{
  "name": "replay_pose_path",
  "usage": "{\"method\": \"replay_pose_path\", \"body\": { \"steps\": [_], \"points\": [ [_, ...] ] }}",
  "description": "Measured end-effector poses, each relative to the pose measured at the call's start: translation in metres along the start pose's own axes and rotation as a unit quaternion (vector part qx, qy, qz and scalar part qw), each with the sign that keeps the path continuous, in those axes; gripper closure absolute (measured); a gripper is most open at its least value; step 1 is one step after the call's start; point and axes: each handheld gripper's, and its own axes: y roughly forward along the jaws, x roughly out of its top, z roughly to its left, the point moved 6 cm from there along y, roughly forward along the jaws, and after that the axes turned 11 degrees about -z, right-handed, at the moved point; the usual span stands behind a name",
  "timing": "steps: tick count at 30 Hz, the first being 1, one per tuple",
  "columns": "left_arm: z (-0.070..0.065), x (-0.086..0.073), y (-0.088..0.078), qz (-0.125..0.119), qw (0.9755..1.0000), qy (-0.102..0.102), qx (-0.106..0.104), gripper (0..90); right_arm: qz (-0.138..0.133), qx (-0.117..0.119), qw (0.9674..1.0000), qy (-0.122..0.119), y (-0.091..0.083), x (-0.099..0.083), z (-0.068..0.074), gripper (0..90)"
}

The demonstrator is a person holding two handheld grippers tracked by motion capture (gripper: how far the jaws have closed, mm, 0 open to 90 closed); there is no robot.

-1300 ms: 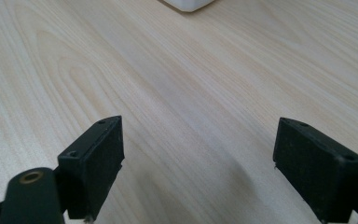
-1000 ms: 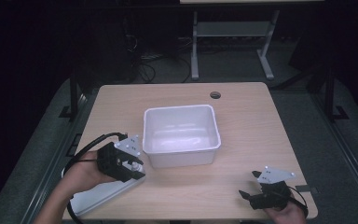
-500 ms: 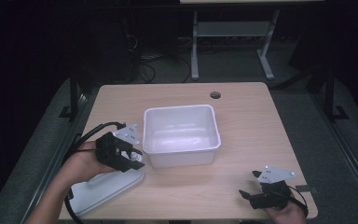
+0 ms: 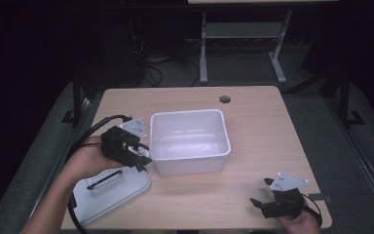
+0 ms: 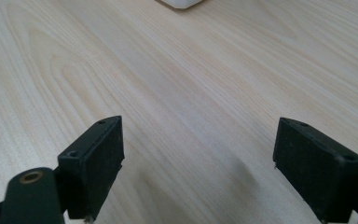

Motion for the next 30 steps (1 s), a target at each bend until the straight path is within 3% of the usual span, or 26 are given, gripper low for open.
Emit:
{"method": "replay_pose_path", "body": {
  "steps": [10,30],
  "points": [
    [0.01,0.014,0.006,-0.004,1.0,0.001,0.004,59.8,-0.001,0.0,1.0,-0.003,-0.001,0.0,0.0,15.8],
    [0.027,0.022,0.019,-0.003,0.9998,-0.009,0.017,59.8,-0.004,0.001,1.0,0.0,-0.002,-0.001,0.0,15.8]
  ]
}}
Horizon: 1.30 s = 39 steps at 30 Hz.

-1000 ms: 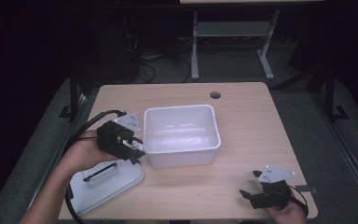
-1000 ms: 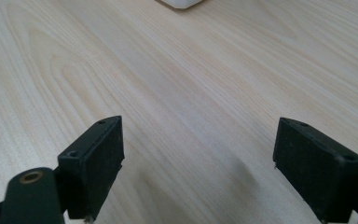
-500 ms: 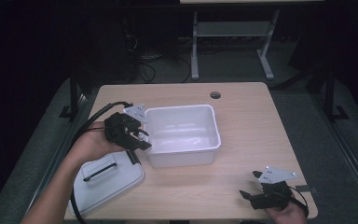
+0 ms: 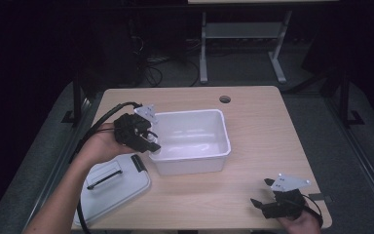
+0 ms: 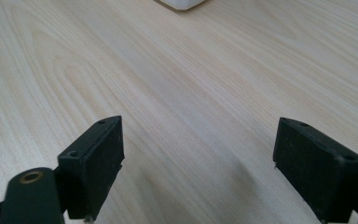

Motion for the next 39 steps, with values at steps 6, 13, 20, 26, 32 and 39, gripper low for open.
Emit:
{"method": "replay_pose_path", "body": {
  "steps": [6,13,20,26,32,39],
  "points": [
    [0.002,0.001,0.006,0.009,1.0,0.0,0.003,59.7,-0.001,-0.001,1.0,0.0,-0.001,0.0,0.0,15.8],
    [0.004,-0.001,0.014,0.007,1.0,-0.005,0.004,59.7,0.001,0.0,1.0,-0.001,-0.001,0.0,0.0,15.8],
    [0.007,-0.008,0.023,0.011,0.9998,-0.018,0.007,59.7,0.002,0.0,1.0,-0.002,0.0,0.0,0.0,15.8],
    [0.008,-0.012,0.031,0.017,0.9996,-0.019,0.011,59.7,0.001,0.0,1.0,-0.002,0.0,0.0,0.0,15.8],
    [0.008,-0.016,0.038,0.02,0.9995,-0.022,0.012,59.6,0.002,0.0,1.0,-0.003,0.0,0.0,0.001,15.8],
    [0.009,-0.022,0.045,0.022,0.9993,-0.027,0.011,59.6,0.002,0.001,1.0,-0.002,0.0,0.0,0.001,15.8]
  ]
}}
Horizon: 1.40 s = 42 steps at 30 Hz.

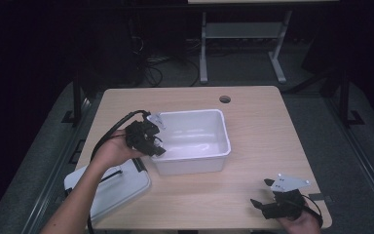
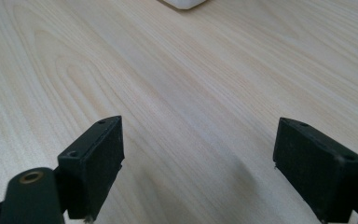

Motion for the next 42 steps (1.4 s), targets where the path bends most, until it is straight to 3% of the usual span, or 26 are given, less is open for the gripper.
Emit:
{"method": "replay_pose_path", "body": {
  "steps": [25,28,31,42],
  "points": [
    [0.006,-0.009,0.018,0.006,0.9999,-0.01,0.004,59.2,0.001,0.001,1.0,-0.002,0.0,0.0,0.0,15.8],
    [0.005,-0.009,0.017,0.005,0.9999,-0.012,0.002,57.8,0.0,0.0,1.0,-0.001,0.0,0.0,0.0,15.8],
    [0.004,-0.01,0.017,0.007,0.9999,-0.009,-0.001,62.9,0.0,0.001,1.0,-0.001,0.0,0.0,0.0,15.8],
    [0.002,-0.005,0.005,-0.01,0.9999,-0.011,0.0,61.9,0.002,0.003,1.0,-0.005,0.001,0.0,0.002,15.8]
  ]
}}
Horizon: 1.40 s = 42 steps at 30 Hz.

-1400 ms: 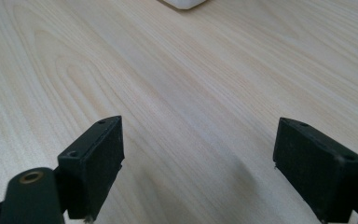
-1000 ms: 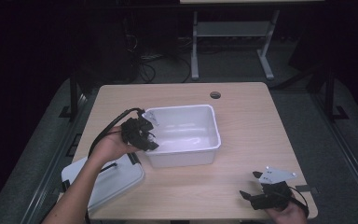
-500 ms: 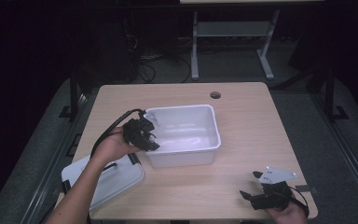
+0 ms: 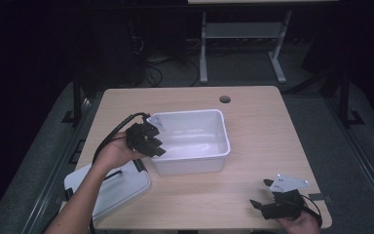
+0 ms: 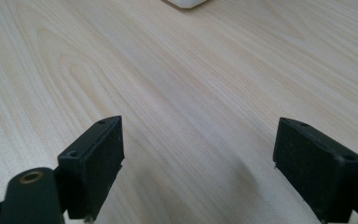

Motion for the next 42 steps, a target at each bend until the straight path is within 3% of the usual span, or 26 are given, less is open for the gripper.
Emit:
{"method": "replay_pose_path", "body": {
  "steps": [9,22,42],
  "points": [
    [-0.003,0.006,-0.02,-0.011,0.9999,0.011,0.004,61.4,0.0,0.0,1.0,0.001,0.0,0.0,0.001,15.8],
    [-0.004,0.002,-0.045,-0.023,0.9996,0.006,0.015,60.9,-0.001,0.0,1.0,0.0,0.001,0.002,0.002,15.8],
    [0.0,-0.025,-0.072,-0.016,0.999,-0.009,0.04,60.3,0.002,-0.003,1.0,-0.003,0.001,0.002,0.001,15.8]
  ]
}}
